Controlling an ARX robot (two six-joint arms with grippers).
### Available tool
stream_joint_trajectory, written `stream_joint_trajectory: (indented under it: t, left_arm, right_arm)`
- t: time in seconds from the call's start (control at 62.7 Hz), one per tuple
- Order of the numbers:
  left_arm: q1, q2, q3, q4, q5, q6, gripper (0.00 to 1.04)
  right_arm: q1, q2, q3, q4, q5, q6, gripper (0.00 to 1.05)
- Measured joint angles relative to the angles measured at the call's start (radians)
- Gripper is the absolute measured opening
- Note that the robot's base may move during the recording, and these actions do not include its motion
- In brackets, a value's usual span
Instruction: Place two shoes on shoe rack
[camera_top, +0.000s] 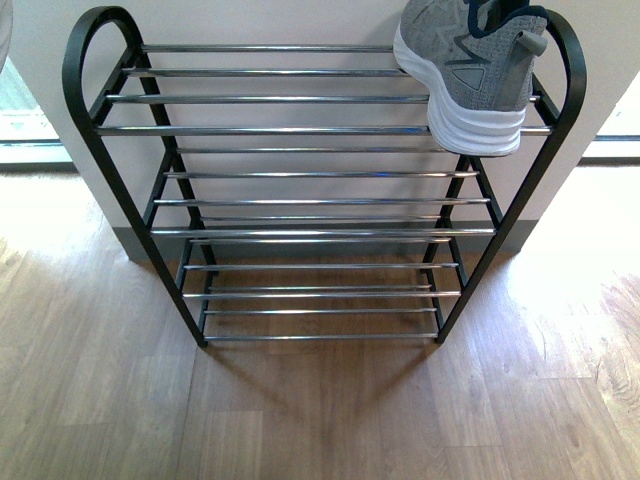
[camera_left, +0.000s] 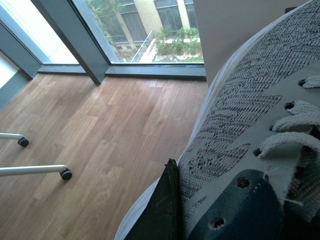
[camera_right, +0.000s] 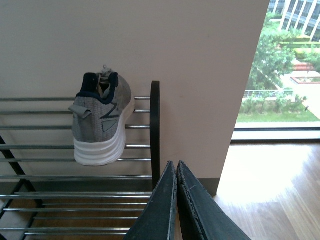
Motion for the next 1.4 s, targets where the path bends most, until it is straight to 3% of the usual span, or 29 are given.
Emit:
stream_joint_trajectory:
  t: [0.558, 1.308, 1.404]
  left_arm:
    - [0.0, 0.0, 0.0, 0.0, 0.0, 0.0, 0.01]
    - [0.0, 0.0, 0.0, 0.0, 0.0, 0.0, 0.01]
    - [0.0, 0.0, 0.0, 0.0, 0.0, 0.0, 0.01]
  right_arm:
    - [0.0, -0.368, -0.019, -0.336, 0.0, 0.0, 0.01]
    - [0.0, -0.613, -0.019, -0.579, 0.0, 0.0, 0.01]
    - [0.0, -0.726, -0.019, -0.726, 0.001, 0.0, 0.01]
